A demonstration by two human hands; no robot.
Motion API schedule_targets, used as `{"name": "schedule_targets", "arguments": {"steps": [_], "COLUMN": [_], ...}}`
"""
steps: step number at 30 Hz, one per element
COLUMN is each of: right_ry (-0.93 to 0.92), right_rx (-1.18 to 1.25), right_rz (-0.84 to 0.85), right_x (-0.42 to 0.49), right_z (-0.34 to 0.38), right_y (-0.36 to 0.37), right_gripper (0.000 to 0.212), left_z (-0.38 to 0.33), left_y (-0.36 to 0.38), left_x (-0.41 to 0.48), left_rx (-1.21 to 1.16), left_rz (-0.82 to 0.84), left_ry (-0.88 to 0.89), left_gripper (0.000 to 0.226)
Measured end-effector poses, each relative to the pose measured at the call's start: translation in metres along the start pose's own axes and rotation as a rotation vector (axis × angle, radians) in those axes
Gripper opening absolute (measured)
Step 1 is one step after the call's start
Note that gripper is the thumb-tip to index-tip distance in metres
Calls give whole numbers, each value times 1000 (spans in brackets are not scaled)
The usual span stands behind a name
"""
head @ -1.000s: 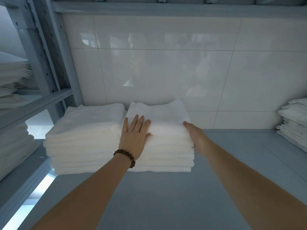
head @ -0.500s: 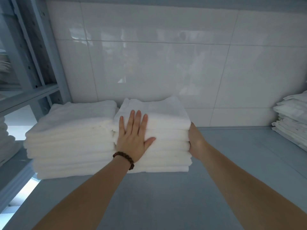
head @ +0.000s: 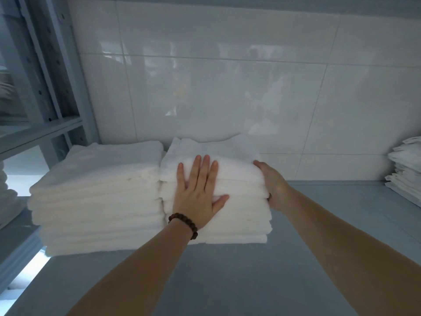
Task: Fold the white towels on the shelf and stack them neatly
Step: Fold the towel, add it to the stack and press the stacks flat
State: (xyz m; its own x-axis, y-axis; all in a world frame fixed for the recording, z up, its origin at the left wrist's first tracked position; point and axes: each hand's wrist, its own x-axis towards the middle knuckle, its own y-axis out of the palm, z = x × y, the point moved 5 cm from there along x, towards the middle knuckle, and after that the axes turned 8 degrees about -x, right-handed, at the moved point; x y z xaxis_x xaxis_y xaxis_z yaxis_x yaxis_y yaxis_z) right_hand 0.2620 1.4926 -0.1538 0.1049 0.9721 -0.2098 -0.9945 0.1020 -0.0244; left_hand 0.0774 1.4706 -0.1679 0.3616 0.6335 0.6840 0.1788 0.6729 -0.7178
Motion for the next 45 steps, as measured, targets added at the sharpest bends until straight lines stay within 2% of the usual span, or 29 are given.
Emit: {"name": "schedule_targets", "arguments": {"steps": [2,3,5,7,9,11,13,16,20,24,26,27,28,30,31,32,35,38,40,45], "right_ry": [-73,-166,-420,-638,-698,-741,-846,-1062,-1079,-1077,-1068,-984,-869,-524,-345,-202,-46,-65,-80,-60], "right_rx": [-78,-230,-796,-1327,-1615,-1728,-1667,-1424,-1341,-1243,-1143,-977,-729,-144,79,203,214,186,199,297], "right_rz": [-38,-106,-228,-210,-202,-280,-413,-670,-749,-730,-650,-596,-546,-420,-311,-206,17,197,230,293], "right_x": [3,5,4,-5,-10,-11,-14,-28,-31,-29,-29,-31,-30,-14,-7,1,8,-1,2,14], "right_z": [14,29,61,67,49,33,30,28,7,4,11,16,19,8,-1,-12,-36,-43,-48,-72], "right_y": [-7,-11,-3,36,65,73,69,50,23,20,17,11,0,-28,-35,-40,-34,-6,-3,-16], "right_gripper": [44,51,55,49,47,48,50,47,40,38,44,46,45,39,40,47,56,53,48,56], "left_z": [1,4,12,15,15,12,13,20,33,31,28,25,21,8,-1,-10,-39,-58,-62,-83], "left_y": [-15,-25,-38,-35,-21,-11,-11,-14,-11,-10,-16,-19,-25,-34,-35,-35,-20,8,22,33], "left_x": [4,11,27,33,24,13,10,6,-10,-13,-9,-11,-13,-23,-27,-30,-30,-19,-14,-19], "left_rx": [-22,-34,-57,-69,-91,-86,-72,-69,-85,-123,-141,-162,-182,-212,-227,-238,-233,-155,-119,-102], "left_rz": [-59,-96,-116,-51,30,65,24,-40,-28,-4,-47,-62,-96,-145,-150,-151,-131,-95,-112,-140], "left_ry": [-11,-36,-106,-146,-153,-130,-114,-113,-195,-277,-309,-323,-327,-336,-334,-326,-252,-167,-188,-191], "left_gripper": [75,70,60,56,55,54,52,46,46,48,49,50,51,59,63,65,69,68,66,64]}}
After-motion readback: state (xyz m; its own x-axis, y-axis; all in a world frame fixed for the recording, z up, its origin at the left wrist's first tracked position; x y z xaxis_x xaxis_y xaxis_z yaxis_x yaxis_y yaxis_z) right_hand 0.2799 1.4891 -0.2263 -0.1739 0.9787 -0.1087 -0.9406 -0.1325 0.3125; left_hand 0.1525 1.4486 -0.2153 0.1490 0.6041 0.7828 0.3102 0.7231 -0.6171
